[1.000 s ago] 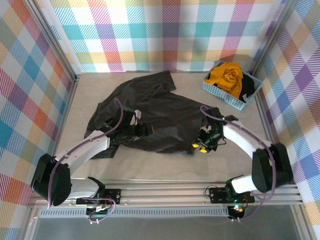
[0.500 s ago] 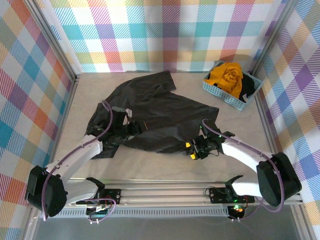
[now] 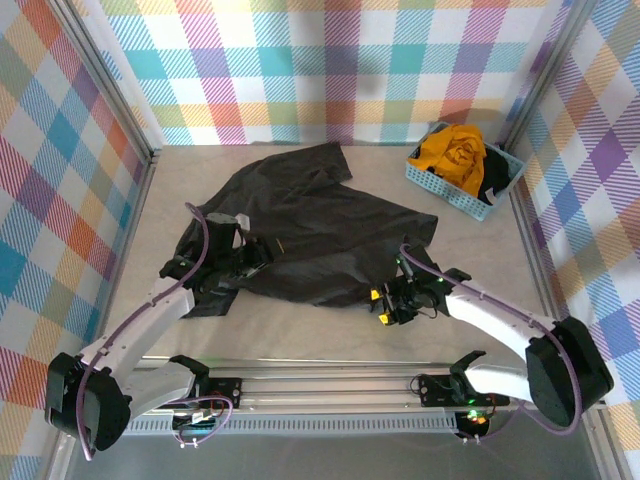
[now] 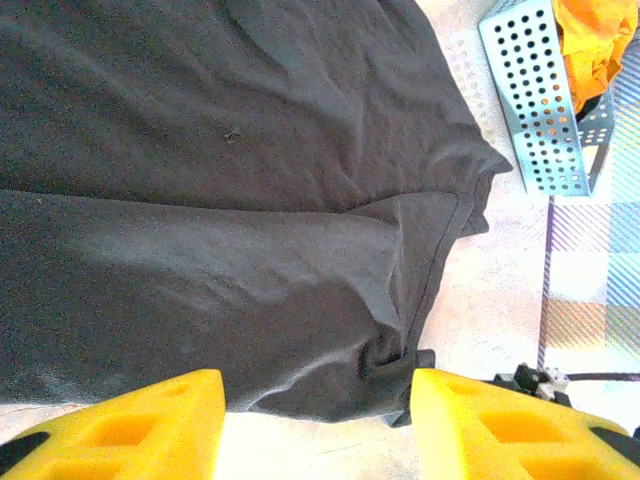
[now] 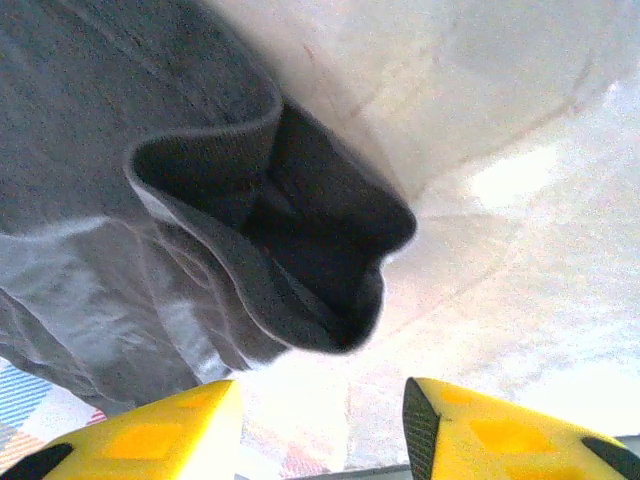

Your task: Fold and stack the t-shirts

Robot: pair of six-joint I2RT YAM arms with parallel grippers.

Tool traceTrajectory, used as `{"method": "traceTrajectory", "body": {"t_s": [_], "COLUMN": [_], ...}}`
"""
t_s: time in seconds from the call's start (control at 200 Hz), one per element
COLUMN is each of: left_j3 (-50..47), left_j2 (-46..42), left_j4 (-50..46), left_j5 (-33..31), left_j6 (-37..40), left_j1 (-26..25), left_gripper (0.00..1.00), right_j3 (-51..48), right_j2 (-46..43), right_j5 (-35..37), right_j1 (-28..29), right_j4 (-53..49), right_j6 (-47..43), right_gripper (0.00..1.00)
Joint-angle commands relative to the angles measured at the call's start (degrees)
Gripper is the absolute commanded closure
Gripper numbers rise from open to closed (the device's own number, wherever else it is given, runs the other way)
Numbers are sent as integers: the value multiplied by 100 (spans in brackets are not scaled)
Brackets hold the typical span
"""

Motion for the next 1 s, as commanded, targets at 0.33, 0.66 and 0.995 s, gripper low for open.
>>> {"method": "traceTrajectory", "body": {"t_s": [0.33, 0.66, 0.995], "left_j3": [-111, -225, 22], "left_j2": [-99, -226, -34], "left_j4": [-104, -383, -2020], "left_j5": [3, -114, -1115], "left_j6": [32, 4, -87], "left_j1": [65, 90, 679], "left_gripper": [48, 48, 46], "right_j3": [-236, -519, -364], "right_j2": [911, -312, -391], "right_j5": [586, 1012, 612], "right_j1": [167, -728, -2830], "right_j4": [1092, -826, -1432], "right_j6": [1610, 227, -2443], "right_gripper": [54, 100, 100]}}
